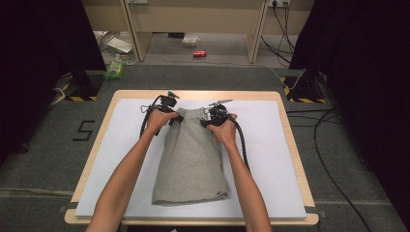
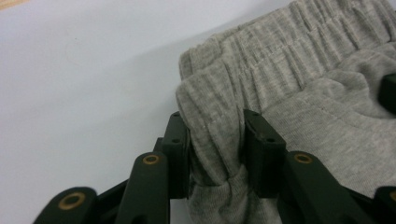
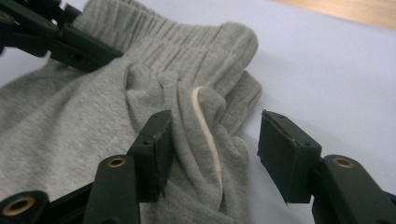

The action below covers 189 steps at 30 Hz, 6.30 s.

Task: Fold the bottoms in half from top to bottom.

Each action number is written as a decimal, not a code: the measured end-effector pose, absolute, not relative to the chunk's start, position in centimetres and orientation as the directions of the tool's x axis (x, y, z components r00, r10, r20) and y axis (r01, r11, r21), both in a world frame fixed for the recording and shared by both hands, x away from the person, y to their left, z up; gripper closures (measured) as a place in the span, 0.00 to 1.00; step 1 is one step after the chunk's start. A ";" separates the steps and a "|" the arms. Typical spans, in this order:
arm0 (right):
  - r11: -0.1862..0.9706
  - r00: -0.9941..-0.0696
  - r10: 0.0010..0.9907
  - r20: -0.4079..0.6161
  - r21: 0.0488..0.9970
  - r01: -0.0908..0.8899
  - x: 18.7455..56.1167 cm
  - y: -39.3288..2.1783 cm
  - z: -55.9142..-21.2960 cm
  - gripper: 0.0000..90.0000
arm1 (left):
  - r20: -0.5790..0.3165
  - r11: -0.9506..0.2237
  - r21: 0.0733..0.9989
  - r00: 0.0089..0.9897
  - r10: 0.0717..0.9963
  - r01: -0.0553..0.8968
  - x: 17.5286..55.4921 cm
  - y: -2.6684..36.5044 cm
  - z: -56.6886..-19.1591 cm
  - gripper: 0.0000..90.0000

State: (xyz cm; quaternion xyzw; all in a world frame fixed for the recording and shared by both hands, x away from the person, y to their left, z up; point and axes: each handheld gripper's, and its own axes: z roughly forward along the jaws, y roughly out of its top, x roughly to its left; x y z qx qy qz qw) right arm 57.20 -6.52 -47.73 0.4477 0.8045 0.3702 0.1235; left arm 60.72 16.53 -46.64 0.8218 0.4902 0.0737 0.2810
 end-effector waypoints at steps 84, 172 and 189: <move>0.394 -0.780 0.624 0.034 0.849 0.352 39.8 -8.9 -43.8 0.88 | -0.085 -0.387 0.818 0.755 0.650 0.425 41.0 19.2 -43.0 0.76; 0.411 -0.795 0.599 0.096 0.815 0.408 36.4 -9.6 -44.4 0.57 | -0.120 -0.376 0.815 0.764 0.634 0.440 36.6 20.8 -44.2 0.43; 0.385 -0.725 0.684 0.087 0.800 0.460 39.5 -11.0 -44.0 0.52 | -0.144 -0.304 0.805 0.666 0.732 0.509 40.2 22.6 -44.4 0.43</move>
